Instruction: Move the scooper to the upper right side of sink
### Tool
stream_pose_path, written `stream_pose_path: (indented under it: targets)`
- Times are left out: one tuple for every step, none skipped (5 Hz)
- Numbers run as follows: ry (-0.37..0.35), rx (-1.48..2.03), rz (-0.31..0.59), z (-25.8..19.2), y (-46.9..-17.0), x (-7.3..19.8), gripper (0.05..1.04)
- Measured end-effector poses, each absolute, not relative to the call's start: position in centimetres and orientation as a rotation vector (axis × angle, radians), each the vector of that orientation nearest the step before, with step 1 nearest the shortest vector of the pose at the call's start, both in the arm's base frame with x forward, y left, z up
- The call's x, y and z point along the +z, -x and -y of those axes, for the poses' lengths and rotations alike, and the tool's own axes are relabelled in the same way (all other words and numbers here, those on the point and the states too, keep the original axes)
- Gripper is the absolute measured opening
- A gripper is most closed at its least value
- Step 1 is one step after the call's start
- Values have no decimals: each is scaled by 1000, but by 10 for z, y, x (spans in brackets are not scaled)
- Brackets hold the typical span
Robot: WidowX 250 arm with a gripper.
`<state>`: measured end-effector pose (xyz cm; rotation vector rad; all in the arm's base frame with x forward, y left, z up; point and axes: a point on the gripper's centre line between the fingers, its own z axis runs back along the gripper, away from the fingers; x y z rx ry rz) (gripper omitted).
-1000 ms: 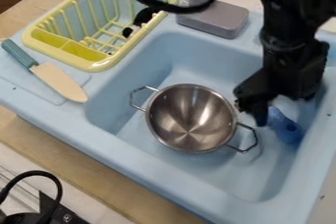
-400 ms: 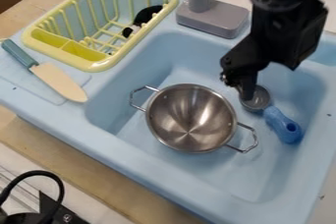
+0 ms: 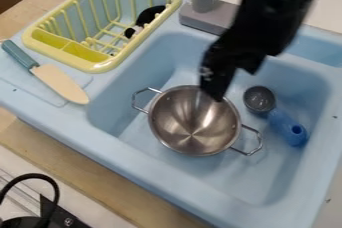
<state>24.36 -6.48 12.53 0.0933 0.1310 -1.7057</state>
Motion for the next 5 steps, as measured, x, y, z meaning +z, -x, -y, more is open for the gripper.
stream_pose_path:
  targets:
    - [-125, -1629, -103, 41, -240, 136, 999]
    - [-149, -1560, -76, 19, -240, 146, 999]
    - [-115, -1326, -18, -3, -233, 151, 999]
    - [-121, -1071, -51, -20, -227, 152, 999]
    - [-90, -806, -126, -36, -229, 150, 999]
